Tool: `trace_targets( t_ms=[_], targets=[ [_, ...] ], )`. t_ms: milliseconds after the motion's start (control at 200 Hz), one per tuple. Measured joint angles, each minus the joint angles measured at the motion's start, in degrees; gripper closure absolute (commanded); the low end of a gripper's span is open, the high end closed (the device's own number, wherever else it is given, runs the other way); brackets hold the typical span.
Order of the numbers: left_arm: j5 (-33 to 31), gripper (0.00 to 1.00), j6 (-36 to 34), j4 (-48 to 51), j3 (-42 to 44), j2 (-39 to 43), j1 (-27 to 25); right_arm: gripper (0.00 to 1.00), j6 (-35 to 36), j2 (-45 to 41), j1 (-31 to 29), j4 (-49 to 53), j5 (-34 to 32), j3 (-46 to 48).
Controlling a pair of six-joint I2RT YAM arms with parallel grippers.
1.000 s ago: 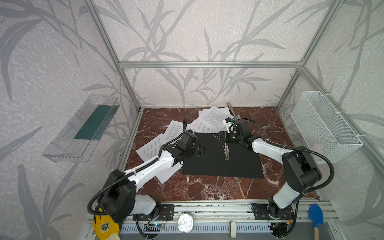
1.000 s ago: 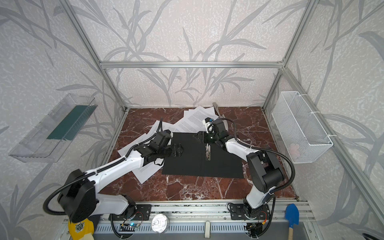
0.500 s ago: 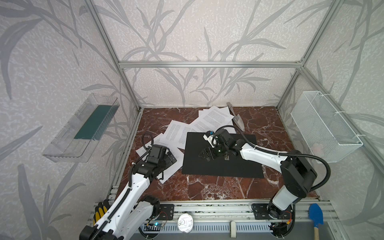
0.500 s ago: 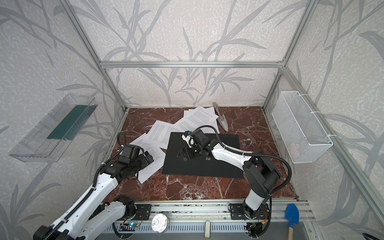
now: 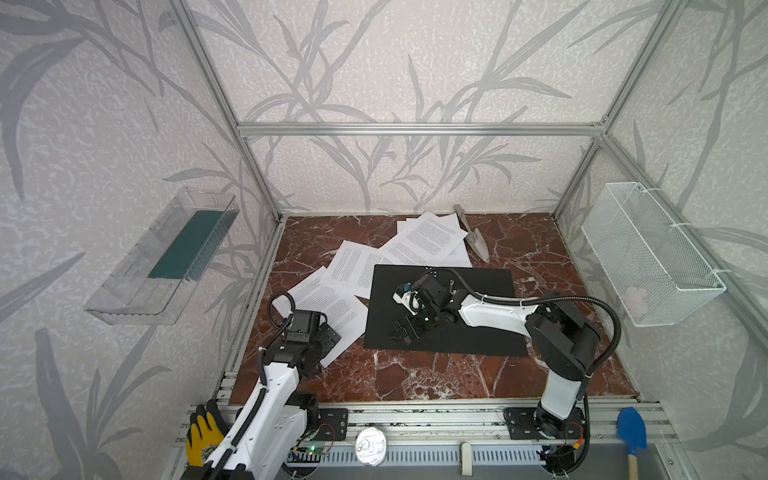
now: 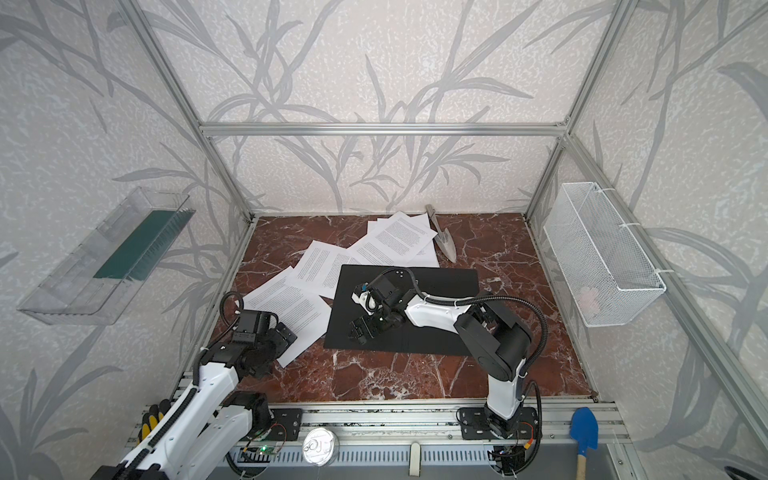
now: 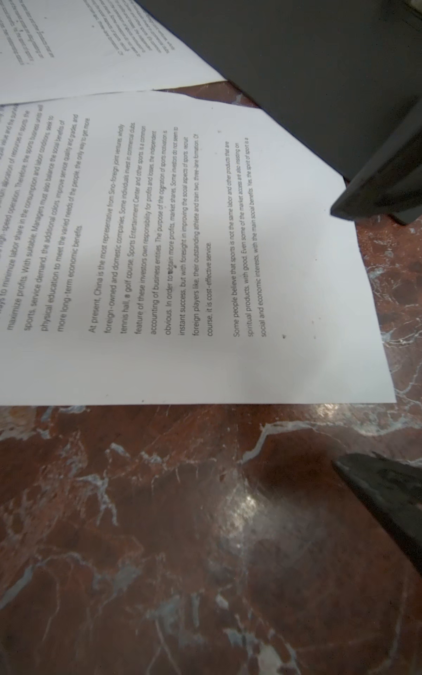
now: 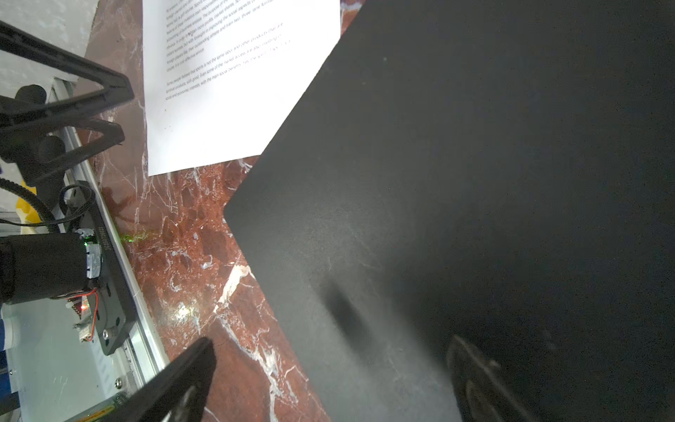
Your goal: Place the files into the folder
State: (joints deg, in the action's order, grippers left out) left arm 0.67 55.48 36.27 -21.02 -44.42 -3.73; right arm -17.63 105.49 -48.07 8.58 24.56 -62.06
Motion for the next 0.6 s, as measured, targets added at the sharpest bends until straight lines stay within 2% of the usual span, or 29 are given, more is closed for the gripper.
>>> trace_targets(
  t_ms=[260,600],
  targets=[
    [1.18,0.00,2.69,-8.33,4.37,2.60,0.96,0.01,0.07,1.22,0.48,-0.61,0.46,-0.09],
    [2.71,0.00,6.32,-21.53,10.23,6.47,1.55,0.04,-1.84,5.09,1.42,-1.99,5.84,-3.74]
  ],
)
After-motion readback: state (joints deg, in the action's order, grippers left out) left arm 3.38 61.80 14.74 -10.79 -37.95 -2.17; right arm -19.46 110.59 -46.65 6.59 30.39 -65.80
